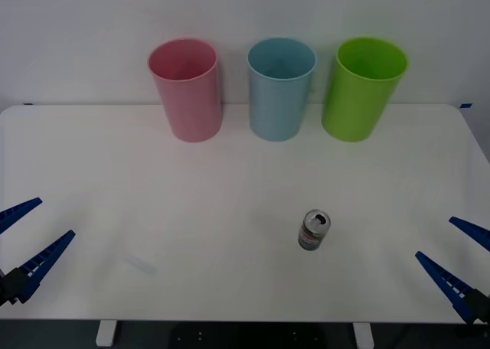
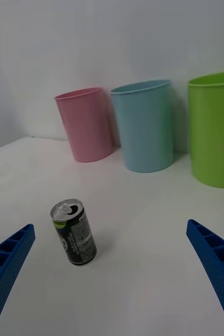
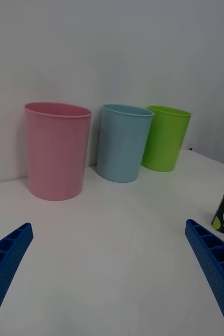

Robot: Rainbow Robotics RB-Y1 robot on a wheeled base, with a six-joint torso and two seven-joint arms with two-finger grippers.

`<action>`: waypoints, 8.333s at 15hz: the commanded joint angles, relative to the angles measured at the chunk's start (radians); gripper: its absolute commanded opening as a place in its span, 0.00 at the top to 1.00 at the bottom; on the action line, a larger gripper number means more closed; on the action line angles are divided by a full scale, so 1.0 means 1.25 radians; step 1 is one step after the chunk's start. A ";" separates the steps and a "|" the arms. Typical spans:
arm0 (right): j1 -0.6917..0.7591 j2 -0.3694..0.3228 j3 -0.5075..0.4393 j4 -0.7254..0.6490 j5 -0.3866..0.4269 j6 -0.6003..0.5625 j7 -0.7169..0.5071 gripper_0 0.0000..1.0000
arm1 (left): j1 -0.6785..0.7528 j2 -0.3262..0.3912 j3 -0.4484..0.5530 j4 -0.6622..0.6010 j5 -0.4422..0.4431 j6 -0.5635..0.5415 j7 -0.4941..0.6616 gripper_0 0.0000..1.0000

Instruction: Grasp the object on the table and drop it into the matching bin: aluminum can to the light blue bin, PET bottle to the pink bin.

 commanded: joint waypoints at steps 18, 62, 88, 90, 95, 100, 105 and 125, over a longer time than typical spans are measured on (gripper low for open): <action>0.023 -0.014 0.207 0.000 0.072 0.172 0.123 0.00 | 0.000 0.000 0.000 0.000 0.000 0.000 0.000 0.00; -0.209 0.096 0.503 0.110 0.174 0.586 0.188 0.00 | 0.000 0.000 0.000 0.000 0.000 0.000 0.000 0.00; -0.286 0.096 0.520 0.037 0.153 0.622 0.119 1.00 | 0.000 0.000 0.000 0.000 0.000 0.000 0.000 0.00; -0.295 0.091 0.515 0.009 0.153 0.618 0.076 1.00 | 0.000 0.000 0.000 0.000 0.000 0.000 0.000 0.00; -0.318 0.053 0.496 -0.064 0.167 0.610 -0.044 1.00 | 0.000 0.000 0.000 0.000 0.000 0.000 0.000 0.00; -0.359 0.009 0.450 -0.098 0.170 0.561 -0.083 1.00 | 0.000 0.000 0.000 0.000 0.000 0.000 0.000 0.00; -0.415 -0.017 0.391 -0.097 0.173 0.488 -0.157 1.00 | 0.000 0.000 0.000 0.000 0.000 0.000 0.000 0.00; -0.831 0.099 0.280 0.288 0.386 0.481 -0.275 1.00 | 0.000 0.000 0.000 0.000 0.000 0.000 0.000 0.00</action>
